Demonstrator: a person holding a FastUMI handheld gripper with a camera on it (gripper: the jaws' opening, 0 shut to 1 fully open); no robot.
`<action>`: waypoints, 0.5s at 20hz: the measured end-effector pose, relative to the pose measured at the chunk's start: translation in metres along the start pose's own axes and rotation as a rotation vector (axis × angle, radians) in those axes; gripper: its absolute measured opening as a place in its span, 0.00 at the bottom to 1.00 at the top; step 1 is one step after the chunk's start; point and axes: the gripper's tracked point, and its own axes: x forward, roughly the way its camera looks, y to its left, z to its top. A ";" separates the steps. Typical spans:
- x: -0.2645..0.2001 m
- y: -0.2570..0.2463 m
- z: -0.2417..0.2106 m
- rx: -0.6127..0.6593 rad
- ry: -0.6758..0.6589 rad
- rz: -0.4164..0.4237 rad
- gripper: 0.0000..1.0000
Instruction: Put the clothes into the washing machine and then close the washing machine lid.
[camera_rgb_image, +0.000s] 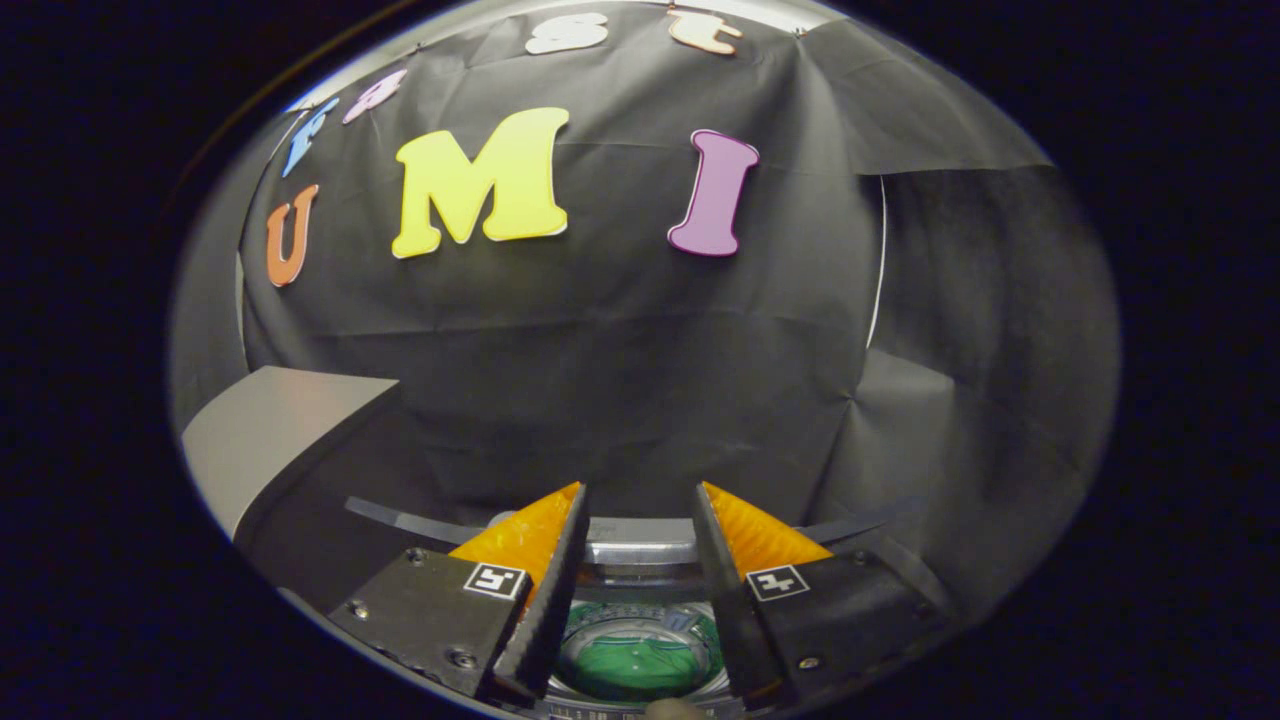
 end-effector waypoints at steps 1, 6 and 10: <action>-0.005 -0.001 -0.005 -0.001 0.001 0.001 0.66; -0.021 -0.002 -0.026 0.000 0.026 0.013 0.67; -0.026 -0.006 -0.046 -0.006 0.073 0.007 0.67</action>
